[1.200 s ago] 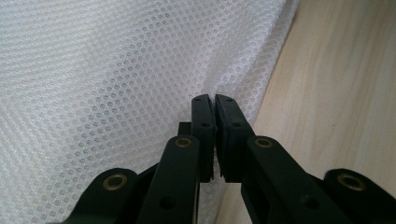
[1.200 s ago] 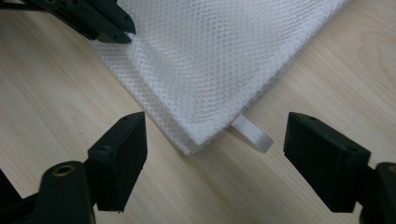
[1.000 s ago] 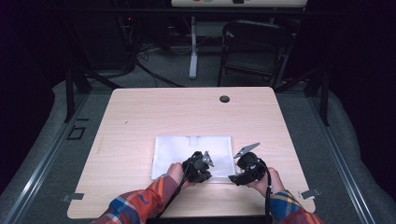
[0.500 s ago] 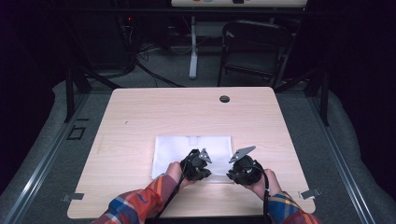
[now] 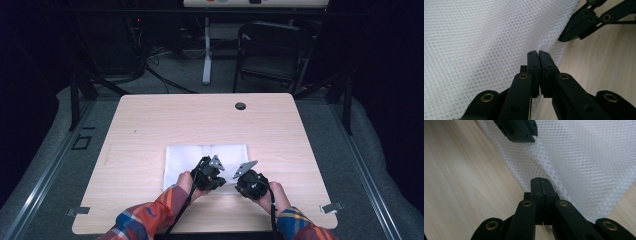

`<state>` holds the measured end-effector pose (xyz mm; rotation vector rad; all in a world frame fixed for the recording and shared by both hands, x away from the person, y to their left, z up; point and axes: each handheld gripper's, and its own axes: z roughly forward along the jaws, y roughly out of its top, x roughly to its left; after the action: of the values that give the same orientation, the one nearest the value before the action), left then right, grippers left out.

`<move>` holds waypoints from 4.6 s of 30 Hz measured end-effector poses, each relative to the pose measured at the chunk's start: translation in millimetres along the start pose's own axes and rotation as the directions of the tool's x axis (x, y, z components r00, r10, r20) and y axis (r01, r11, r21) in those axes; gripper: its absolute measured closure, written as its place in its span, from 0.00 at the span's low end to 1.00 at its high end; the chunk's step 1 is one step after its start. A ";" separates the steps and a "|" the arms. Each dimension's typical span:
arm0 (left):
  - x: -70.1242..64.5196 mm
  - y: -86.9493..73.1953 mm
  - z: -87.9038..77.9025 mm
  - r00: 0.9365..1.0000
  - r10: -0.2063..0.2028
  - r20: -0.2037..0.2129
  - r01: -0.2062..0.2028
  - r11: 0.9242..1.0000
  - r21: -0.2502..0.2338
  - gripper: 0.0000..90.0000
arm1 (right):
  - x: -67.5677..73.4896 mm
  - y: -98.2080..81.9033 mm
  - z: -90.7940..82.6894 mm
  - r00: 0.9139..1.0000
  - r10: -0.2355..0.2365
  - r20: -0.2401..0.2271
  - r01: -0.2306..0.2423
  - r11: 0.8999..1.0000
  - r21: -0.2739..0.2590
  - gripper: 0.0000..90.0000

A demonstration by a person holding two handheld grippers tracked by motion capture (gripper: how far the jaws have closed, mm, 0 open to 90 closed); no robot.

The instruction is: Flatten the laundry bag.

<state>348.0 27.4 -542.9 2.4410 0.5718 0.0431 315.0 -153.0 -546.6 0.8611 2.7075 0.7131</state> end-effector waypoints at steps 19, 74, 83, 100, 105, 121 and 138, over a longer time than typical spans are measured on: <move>0.3 -0.9 0.2 0.999 -0.041 0.012 0.041 0.999 -0.005 0.97 | 1.8 -0.1 14.9 1.000 -0.004 0.014 0.004 1.000 0.012 1.00; 45.2 29.7 -31.9 0.989 -0.150 -0.014 0.150 0.988 -0.037 0.98 | 2.2 -9.8 4.9 0.997 -0.046 -0.068 0.051 0.997 0.064 1.00; 55.4 42.1 -41.6 0.987 -0.151 -0.045 0.150 0.988 -0.038 0.98 | 2.4 -9.7 4.0 0.997 -0.047 -0.068 0.052 0.996 0.075 1.00; 83.0 71.6 -59.4 0.985 -0.128 -0.116 0.126 0.992 -0.029 0.98 | 2.8 -11.1 3.7 0.996 -0.032 -0.086 0.038 0.997 0.072 1.00; 88.6 84.3 -64.1 0.982 -0.113 -0.150 0.110 0.994 -0.028 0.98 | 2.9 -11.1 3.3 0.995 -0.033 -0.089 0.040 0.996 0.077 1.00; 100.5 121.1 -72.5 0.962 -0.053 -0.267 0.059 0.998 0.013 0.98 | 3.9 -10.9 0.2 0.992 -0.057 -0.109 0.070 0.991 0.118 1.00; 109.8 138.4 -73.8 0.930 -0.008 -0.367 0.009 1.000 0.001 0.98 | 5.5 -16.2 -4.5 0.985 -0.060 -0.161 0.084 0.986 0.145 1.00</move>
<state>489.4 16.0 -414.2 2.4459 0.7431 0.5066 301.1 -163.0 -551.3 0.7639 2.9485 0.5884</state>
